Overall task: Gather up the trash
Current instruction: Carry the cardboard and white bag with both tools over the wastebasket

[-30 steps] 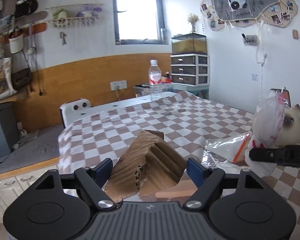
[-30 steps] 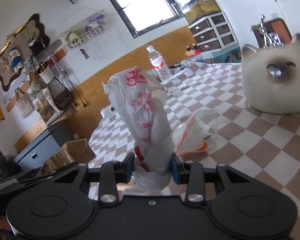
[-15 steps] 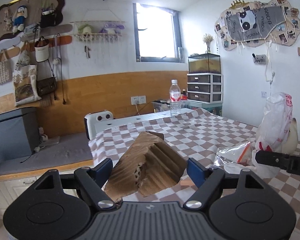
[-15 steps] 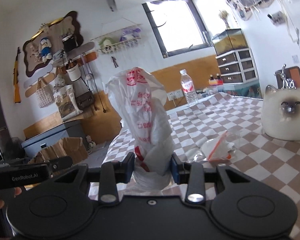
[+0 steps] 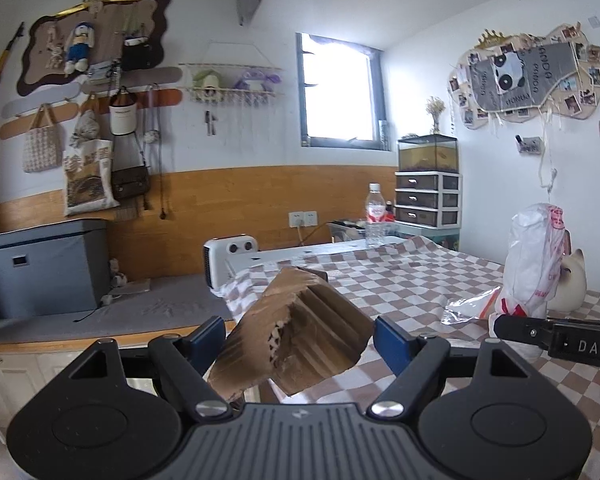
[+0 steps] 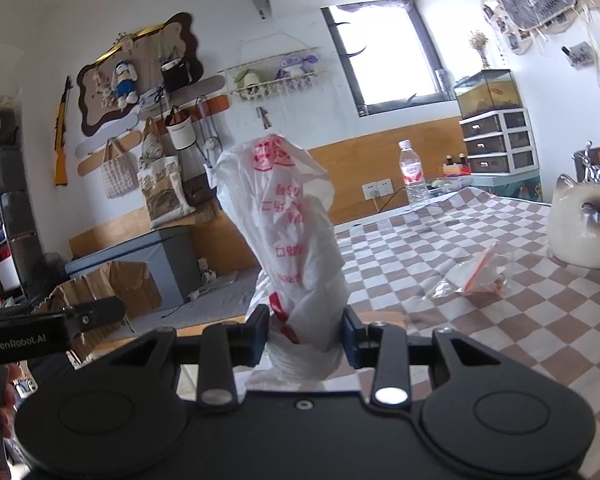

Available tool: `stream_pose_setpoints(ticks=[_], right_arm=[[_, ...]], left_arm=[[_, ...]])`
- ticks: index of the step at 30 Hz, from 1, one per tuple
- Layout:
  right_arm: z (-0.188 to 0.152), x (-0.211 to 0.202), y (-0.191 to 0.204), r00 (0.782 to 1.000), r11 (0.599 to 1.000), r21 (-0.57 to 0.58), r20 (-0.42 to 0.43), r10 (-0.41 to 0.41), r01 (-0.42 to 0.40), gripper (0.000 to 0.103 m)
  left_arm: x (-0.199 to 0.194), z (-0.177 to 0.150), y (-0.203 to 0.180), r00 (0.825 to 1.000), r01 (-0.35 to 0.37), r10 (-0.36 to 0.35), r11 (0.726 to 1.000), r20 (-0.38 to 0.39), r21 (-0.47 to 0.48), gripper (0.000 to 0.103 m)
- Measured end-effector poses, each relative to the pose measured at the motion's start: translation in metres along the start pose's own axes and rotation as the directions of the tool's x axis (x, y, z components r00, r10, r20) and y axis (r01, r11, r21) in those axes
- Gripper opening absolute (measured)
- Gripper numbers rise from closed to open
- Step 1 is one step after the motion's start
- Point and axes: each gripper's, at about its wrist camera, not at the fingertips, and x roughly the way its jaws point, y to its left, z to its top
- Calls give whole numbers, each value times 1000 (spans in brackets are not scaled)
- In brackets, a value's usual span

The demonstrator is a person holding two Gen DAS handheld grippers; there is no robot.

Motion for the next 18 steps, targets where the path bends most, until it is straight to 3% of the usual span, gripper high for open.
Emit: stream_pose_setpoints(ticks=[11,18], right_arm=[[-10,-24,74,998,992,-112,-32,47,-51,38],[-19,-31,129,994,983,-151,-55,95,-103,38]], left_arm=[[-56,-12,49,998,-62,63,997,16,-55,81],[-87,-26,88,989,-151,150,986,-15,-78,81]])
